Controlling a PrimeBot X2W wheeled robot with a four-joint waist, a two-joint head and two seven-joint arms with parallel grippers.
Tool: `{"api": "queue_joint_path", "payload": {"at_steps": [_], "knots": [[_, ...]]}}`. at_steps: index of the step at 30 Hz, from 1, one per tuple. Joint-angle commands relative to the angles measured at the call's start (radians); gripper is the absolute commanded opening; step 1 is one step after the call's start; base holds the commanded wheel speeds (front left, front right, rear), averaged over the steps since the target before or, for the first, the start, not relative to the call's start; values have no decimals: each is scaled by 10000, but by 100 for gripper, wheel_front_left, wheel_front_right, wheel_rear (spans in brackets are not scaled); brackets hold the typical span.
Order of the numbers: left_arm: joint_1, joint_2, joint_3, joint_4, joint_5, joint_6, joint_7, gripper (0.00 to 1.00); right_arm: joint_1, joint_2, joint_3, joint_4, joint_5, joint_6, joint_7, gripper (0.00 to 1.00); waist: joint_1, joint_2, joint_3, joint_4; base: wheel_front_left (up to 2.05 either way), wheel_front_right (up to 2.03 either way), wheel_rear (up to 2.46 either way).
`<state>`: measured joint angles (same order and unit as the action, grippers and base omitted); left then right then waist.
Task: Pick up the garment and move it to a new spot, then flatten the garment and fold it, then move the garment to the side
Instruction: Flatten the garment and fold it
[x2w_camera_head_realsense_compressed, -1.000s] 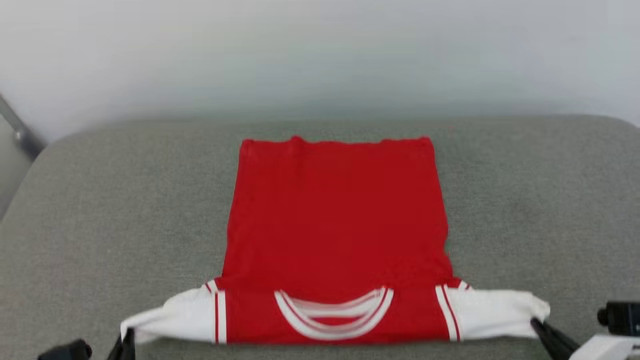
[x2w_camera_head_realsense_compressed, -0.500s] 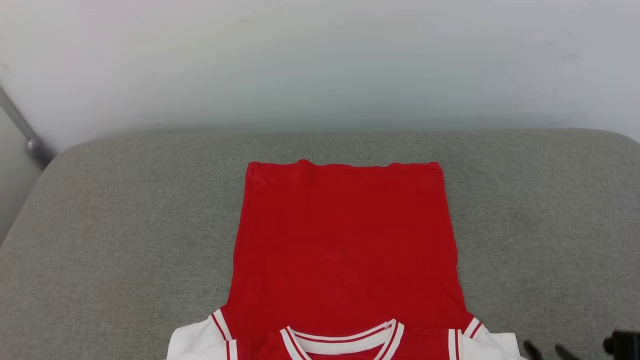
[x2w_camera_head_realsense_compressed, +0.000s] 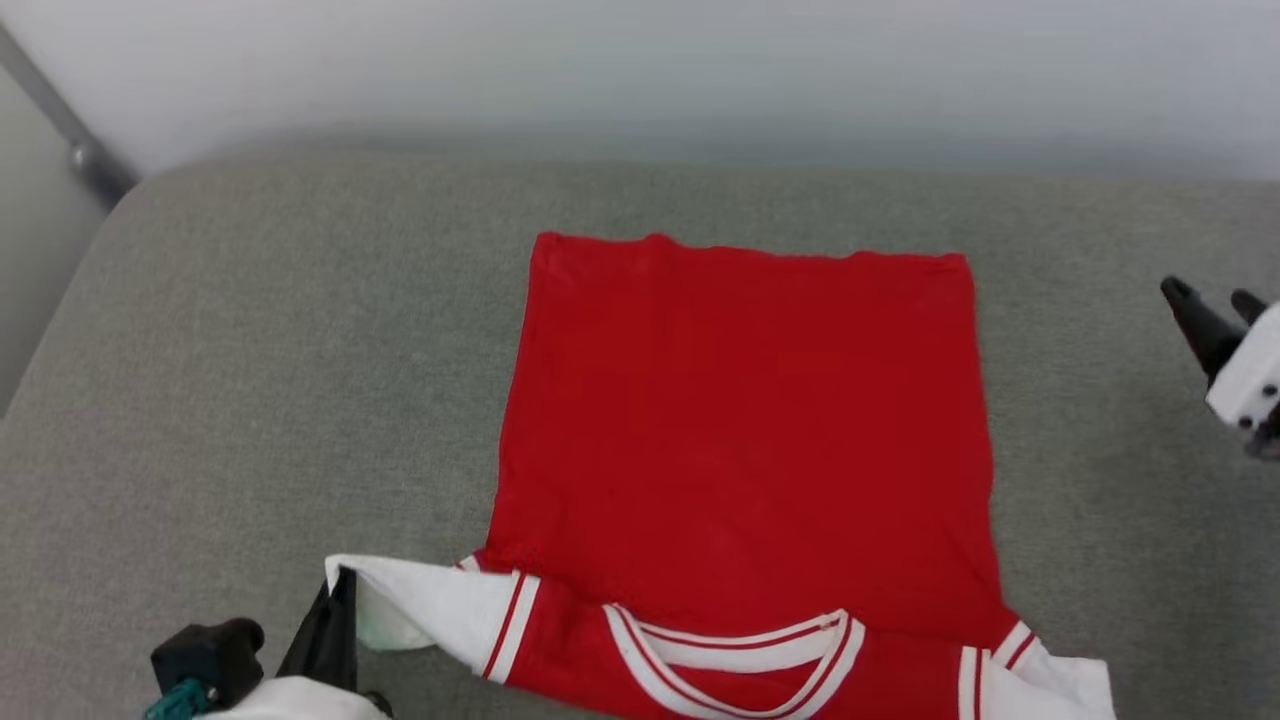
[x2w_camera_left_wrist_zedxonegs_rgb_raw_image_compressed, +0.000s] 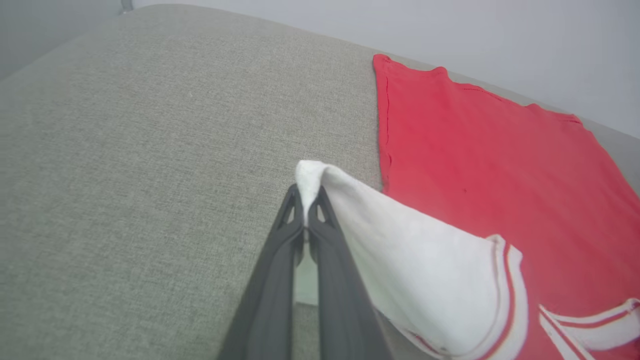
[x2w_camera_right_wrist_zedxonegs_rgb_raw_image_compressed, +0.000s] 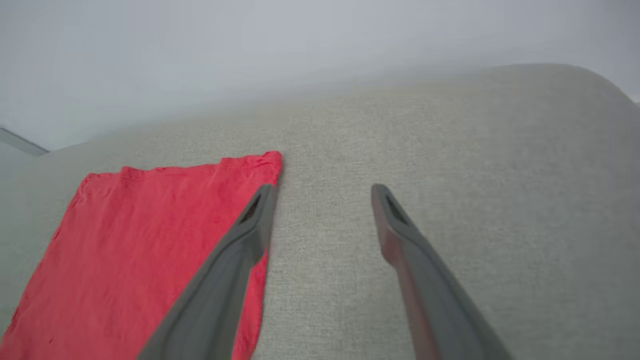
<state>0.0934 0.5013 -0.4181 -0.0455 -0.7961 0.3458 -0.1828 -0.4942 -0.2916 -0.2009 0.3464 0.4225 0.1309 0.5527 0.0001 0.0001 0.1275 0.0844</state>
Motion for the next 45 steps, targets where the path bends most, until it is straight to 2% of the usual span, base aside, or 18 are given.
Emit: {"api": "queue_joint_path", "payload": {"at_steps": [1, 6, 11, 16, 23, 24, 26, 32, 40, 44, 45], "knots": [[-221, -32, 41, -56, 27, -37, -102, 0, -499, 57, 31, 261, -47, -4, 245, 100, -1, -1, 879, 611, 0, 0, 0], [-1134, -338, -120, -207, 280, -303, -280, 0, -2911, -112, 173, 1780, -814, -4, 2433, 100, -1, -1, 2049, 1215, 0, 0, 0], [-1879, -690, -309, -123, 424, -591, -423, 0, -4323, -44, -159, 2758, -1532, -5, 4063, 100, -1, -1, 2810, 1719, 0, 0, 0], [-2323, -939, -459, 46, 510, -845, -503, 0, -4824, 288, -412, 3271, -2037, -5, 4602, 100, -1, -1, 3270, 1960, 0, 0, 0], [-2599, -1047, -574, 212, 464, -1068, -510, 0, -4383, 618, -482, 4156, -2548, -7, 5542, 100, -1, -1, 3502, 2004, 0, 0, 0], [-2624, -1053, -587, 246, 471, -1089, -517, 0, -4313, 646, -508, 4228, -2594, -7, 5659, 56, -1, -1, 3503, 2010, 0, 0, 0], [-2668, -1070, -620, 306, 488, -1151, -519, 0, -4273, 715, -558, 4314, -2642, -7, 5865, 0, -1, -1, 3488, 2027, 0, 0, 0], [-2651, -1154, -670, 455, 387, -1243, -539, 0, -4528, 636, -415, 3934, -2546, -4, 5794, 0, -1, -1, 3382, 2062, 0, 0, 0], [-2141, -883, -517, 708, 276, -1071, -491, 0, -4615, -170, 1211, 3015, -1988, -5, 5099, 0, -1, -1, 2059, 1575, 0, 0, 0], [-1645, -610, -437, 680, 187, -859, -299, 0, -4149, -794, 2245, 2383, -1392, -5, 5007, 0, -1, -1, 1044, 1123, 0, 0, 0], [-1091, -373, -334, 547, 48, -649, -150, 0, -3231, -1674, 3006, 1398, -572, -5, 5093, 0, -1, -1, 142, 616, 0, 0, 0]]}}
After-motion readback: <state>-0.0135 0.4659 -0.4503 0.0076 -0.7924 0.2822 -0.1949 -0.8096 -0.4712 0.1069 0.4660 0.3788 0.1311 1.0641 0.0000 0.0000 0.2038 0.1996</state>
